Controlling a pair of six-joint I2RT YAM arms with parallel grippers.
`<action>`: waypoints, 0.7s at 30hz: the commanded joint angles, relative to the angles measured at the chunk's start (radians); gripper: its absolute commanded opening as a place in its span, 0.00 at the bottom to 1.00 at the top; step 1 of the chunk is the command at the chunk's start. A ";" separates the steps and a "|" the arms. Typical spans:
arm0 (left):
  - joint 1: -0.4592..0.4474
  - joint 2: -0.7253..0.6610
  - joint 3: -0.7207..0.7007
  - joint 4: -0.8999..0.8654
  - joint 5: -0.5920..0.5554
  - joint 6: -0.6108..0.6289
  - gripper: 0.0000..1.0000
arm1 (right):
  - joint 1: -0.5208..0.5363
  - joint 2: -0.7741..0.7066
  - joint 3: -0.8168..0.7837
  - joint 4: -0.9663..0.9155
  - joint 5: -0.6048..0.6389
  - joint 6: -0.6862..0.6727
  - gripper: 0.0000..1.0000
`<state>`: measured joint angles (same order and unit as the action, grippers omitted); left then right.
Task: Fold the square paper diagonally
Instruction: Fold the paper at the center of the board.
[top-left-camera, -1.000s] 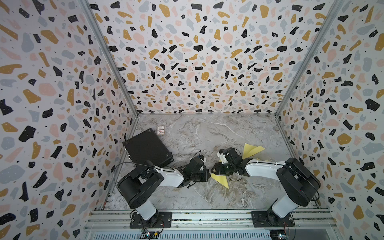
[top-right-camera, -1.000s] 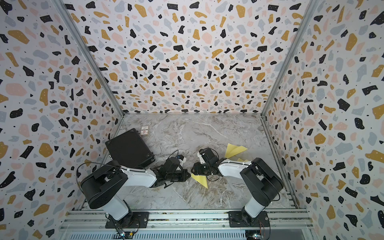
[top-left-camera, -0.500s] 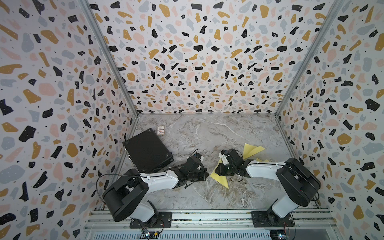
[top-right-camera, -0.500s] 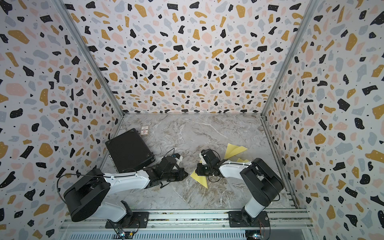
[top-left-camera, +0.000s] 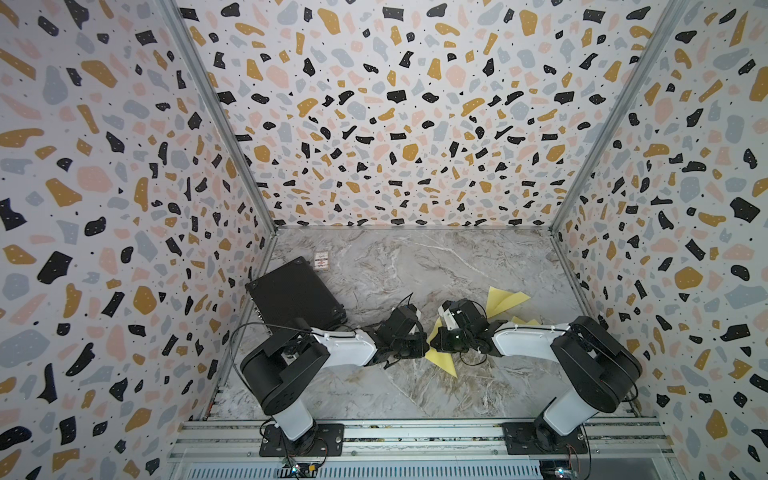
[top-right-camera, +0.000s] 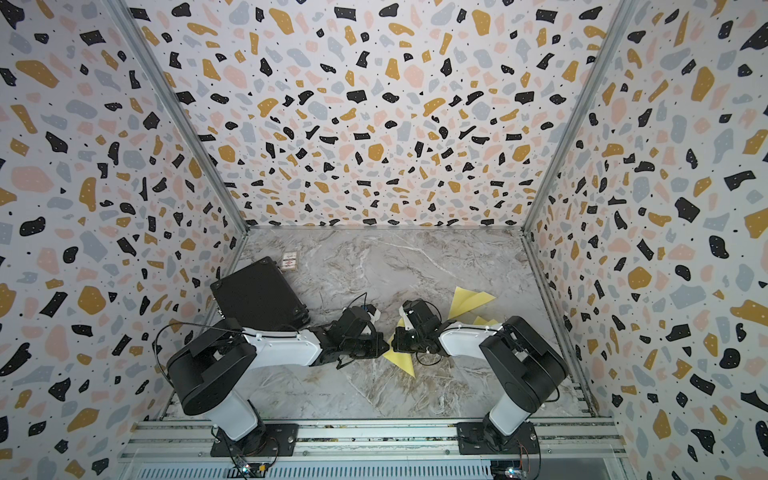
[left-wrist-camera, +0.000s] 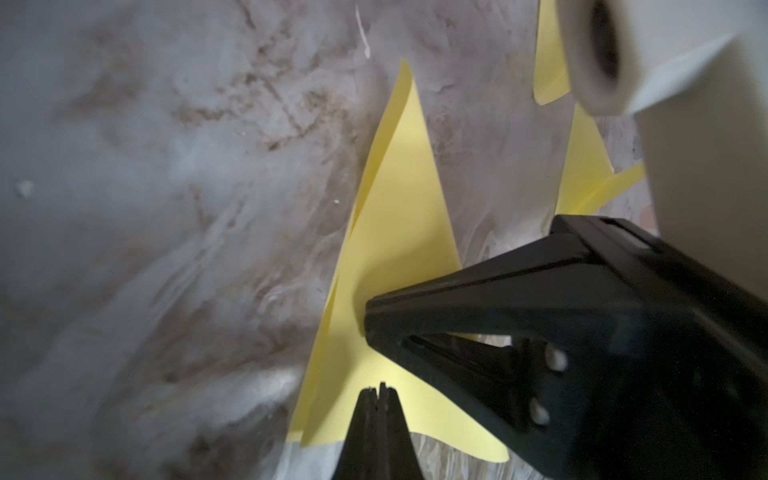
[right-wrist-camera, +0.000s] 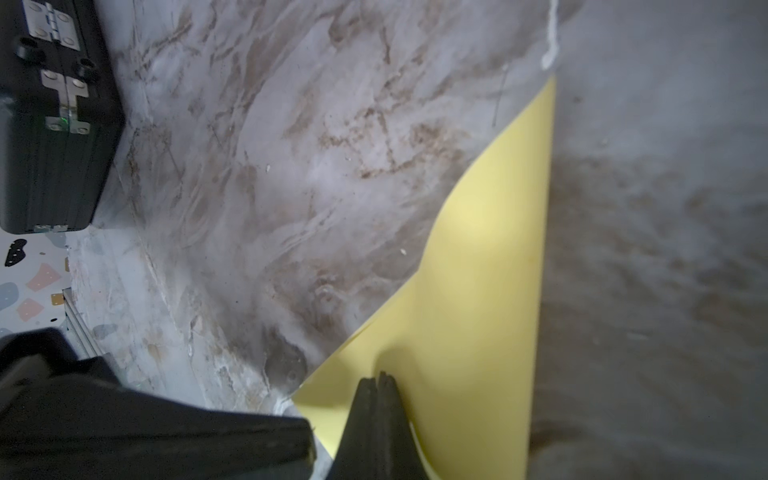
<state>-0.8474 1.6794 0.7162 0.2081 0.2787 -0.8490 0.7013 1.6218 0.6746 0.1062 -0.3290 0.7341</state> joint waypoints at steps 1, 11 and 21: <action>-0.004 0.028 0.006 0.013 -0.018 0.017 0.00 | 0.004 0.005 -0.035 -0.115 0.019 0.002 0.00; -0.008 0.049 -0.054 -0.066 -0.109 -0.007 0.00 | 0.003 -0.035 0.016 -0.200 0.071 0.002 0.00; -0.010 0.108 -0.077 -0.086 -0.176 -0.019 0.00 | -0.051 -0.056 0.010 -0.228 0.071 0.006 0.00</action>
<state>-0.8604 1.7142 0.6876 0.2832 0.1982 -0.8646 0.6720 1.5902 0.7055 -0.0372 -0.2958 0.7368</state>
